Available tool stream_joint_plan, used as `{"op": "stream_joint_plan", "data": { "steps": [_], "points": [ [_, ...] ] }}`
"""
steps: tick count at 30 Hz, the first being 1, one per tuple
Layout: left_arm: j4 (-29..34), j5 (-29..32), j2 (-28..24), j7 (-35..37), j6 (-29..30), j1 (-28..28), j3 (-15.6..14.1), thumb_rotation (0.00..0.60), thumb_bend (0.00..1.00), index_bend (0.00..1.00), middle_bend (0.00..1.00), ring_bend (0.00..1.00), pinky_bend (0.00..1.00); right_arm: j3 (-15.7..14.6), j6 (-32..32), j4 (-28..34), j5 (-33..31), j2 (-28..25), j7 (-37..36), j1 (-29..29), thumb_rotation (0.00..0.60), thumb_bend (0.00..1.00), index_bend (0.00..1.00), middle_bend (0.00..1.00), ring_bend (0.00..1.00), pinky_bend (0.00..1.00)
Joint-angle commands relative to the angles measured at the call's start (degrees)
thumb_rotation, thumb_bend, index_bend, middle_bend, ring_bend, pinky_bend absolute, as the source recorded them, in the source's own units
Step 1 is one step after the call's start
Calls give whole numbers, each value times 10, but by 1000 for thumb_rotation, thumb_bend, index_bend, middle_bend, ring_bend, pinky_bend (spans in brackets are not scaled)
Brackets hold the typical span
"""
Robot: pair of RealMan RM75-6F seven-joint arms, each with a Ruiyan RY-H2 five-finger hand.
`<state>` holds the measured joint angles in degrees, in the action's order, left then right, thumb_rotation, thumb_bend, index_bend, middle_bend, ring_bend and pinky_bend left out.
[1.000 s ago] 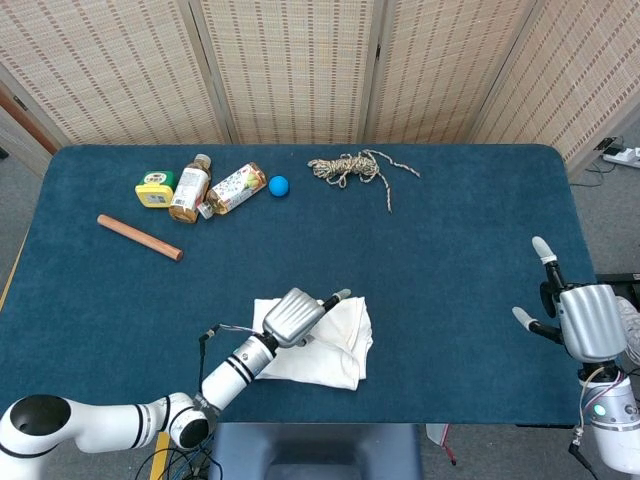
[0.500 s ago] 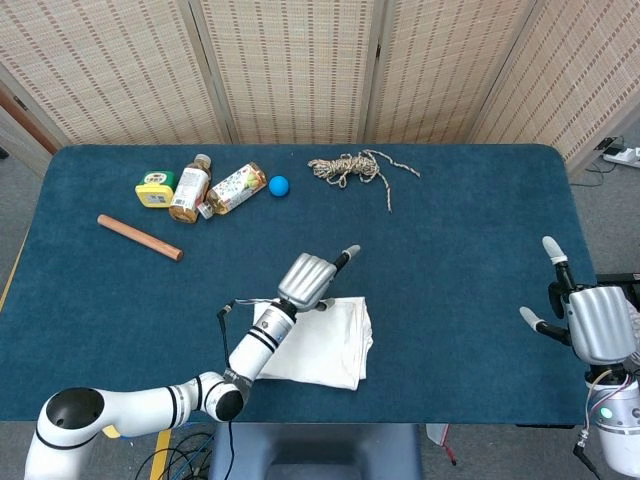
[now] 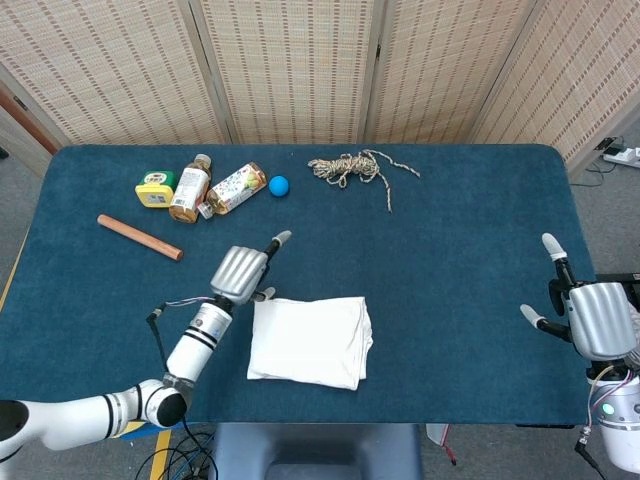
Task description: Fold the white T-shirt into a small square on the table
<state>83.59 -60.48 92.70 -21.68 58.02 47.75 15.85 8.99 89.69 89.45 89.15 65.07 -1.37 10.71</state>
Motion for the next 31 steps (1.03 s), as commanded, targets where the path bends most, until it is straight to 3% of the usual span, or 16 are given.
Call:
{"op": "stream_joint_plan", "data": {
  "steps": [1, 3, 8, 15, 20, 31],
  "points": [
    [55, 6, -70, 4, 44, -56, -25, 600, 244, 119, 799, 712, 882, -7, -20, 3, -5, -13, -1, 3, 600, 159, 50, 815, 896, 986],
    [71, 5, -95, 15, 65, -80, -32, 600, 244, 134, 754, 654, 829, -12, -35, 7, -7, -23, -5, 5, 600, 199, 74, 759, 837, 929],
    [94, -17, -155, 50, 118, -144, -61, 600, 244, 164, 632, 546, 748, -27, -73, 12, -11, -47, -17, 10, 600, 275, 85, 533, 580, 681],
    [107, -45, -218, 91, 180, -226, -101, 600, 244, 176, 531, 449, 610, -46, -95, 2, 7, -64, -56, 13, 600, 318, 86, 344, 326, 449],
    [112, -76, -242, 116, 229, -281, -126, 600, 244, 187, 488, 403, 551, -60, -115, 2, 12, -71, -86, 16, 600, 335, 86, 288, 248, 368],
    [107, -132, -239, 135, 309, -357, -151, 600, 243, 192, 453, 370, 507, -61, -110, 11, -10, -54, -71, 4, 600, 336, 86, 269, 227, 343]
  ]
}}
